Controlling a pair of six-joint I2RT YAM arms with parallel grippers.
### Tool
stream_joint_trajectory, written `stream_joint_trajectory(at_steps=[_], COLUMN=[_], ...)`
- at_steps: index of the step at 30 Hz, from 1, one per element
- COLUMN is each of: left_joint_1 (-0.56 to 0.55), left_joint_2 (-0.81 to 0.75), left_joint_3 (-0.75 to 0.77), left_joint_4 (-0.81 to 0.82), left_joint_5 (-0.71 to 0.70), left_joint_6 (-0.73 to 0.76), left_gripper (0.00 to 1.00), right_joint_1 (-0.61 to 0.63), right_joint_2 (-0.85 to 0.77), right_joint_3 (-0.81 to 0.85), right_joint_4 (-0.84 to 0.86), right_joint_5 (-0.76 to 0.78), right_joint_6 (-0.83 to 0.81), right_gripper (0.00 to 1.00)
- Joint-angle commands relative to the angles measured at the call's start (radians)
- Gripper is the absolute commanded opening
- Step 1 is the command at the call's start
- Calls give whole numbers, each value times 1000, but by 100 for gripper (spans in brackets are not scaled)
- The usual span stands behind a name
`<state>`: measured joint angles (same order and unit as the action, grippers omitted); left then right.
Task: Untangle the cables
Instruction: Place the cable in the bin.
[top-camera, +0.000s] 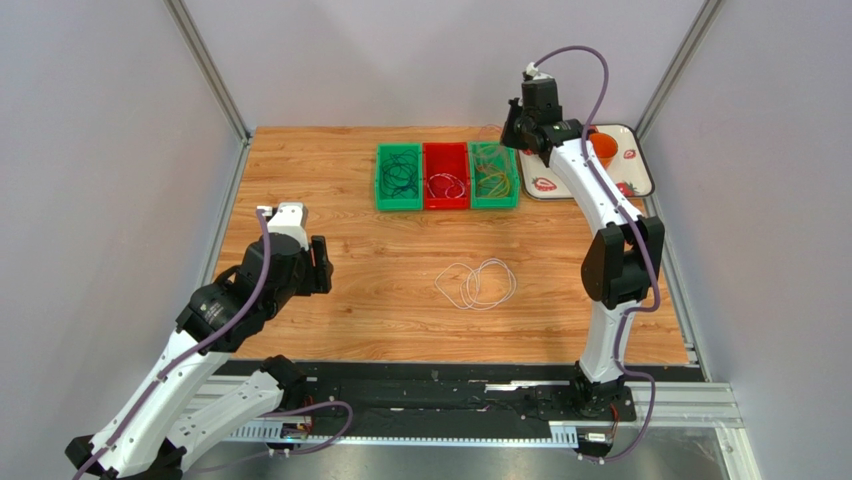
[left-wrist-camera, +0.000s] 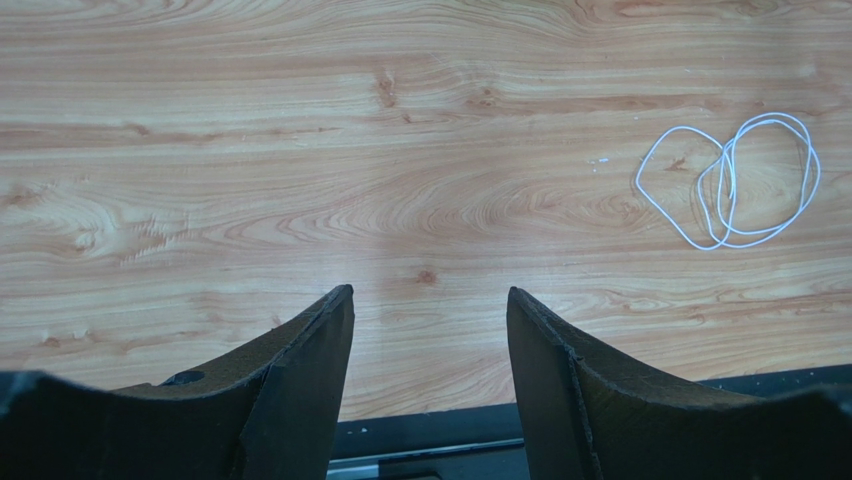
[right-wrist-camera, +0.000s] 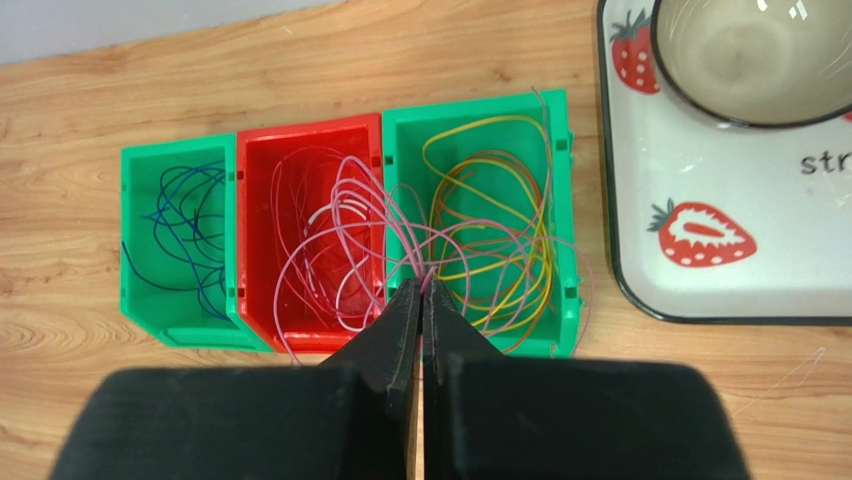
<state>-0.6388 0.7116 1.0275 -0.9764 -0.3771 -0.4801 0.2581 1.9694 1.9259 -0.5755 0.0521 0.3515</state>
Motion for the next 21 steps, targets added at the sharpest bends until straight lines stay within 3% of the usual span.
stream_joint_trajectory(at_steps=[1, 9, 21], left_joint_1=[8, 8, 10], left_joint_2=[-6, -11, -9], left_joint_3=[3, 0, 0], left_joint_4=[21, 24, 25], left_joint_5=[-9, -3, -3], left_joint_6=[18, 18, 20], left_gripper=[66, 66, 66], right_joint_1=[0, 0, 7], right_joint_2=[-73, -75, 144], right_joint_3=[-51, -93, 223], right_joint_4=[74, 34, -110], right_joint_5=[-35, 77, 155], right_joint_6=[38, 43, 78], right_gripper=[0, 0, 0])
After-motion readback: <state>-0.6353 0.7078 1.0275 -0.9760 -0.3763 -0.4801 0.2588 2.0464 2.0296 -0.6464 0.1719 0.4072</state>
